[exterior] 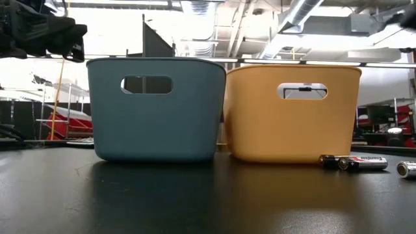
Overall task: Sort batteries
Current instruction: Put the silver battery into the yellow bin
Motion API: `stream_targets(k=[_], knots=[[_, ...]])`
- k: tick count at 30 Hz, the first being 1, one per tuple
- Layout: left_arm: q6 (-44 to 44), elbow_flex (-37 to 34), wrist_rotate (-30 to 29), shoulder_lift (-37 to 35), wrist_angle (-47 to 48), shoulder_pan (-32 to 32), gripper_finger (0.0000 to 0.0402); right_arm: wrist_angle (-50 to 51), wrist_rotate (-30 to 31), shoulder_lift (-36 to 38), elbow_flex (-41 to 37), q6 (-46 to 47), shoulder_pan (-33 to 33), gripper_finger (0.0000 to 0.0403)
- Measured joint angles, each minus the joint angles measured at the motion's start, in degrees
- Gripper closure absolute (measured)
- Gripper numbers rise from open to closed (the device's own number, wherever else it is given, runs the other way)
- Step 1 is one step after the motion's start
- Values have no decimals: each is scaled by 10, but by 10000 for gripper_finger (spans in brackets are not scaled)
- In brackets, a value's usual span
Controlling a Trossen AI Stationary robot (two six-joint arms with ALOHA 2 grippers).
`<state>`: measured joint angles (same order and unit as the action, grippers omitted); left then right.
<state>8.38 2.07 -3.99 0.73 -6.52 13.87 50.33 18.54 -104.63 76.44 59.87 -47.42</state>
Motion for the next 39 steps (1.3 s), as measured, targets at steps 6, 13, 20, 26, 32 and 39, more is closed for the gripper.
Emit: stream_targets(k=[6, 13, 20, 26, 32, 39], knots=[[-4, 0, 0, 0, 12, 0, 303, 52, -7, -26, -2, 30, 2, 197], [-14, 0, 0, 0, 24, 0, 303, 35, -18, -26, -44, 14, 27, 195], [-14, 0, 0, 0, 31, 0, 303, -13, -42, -26, -83, -14, 49, 195], [-9, 0, 1, 0, 33, 0, 303, -57, -66, -23, -110, -27, 68, 198], [-9, 0, 1, 0, 37, 0, 303, -63, -74, -23, -111, -32, 78, 232], [-9, 0, 1, 0, 45, 0, 303, -68, -72, -24, -112, -31, 78, 305]])
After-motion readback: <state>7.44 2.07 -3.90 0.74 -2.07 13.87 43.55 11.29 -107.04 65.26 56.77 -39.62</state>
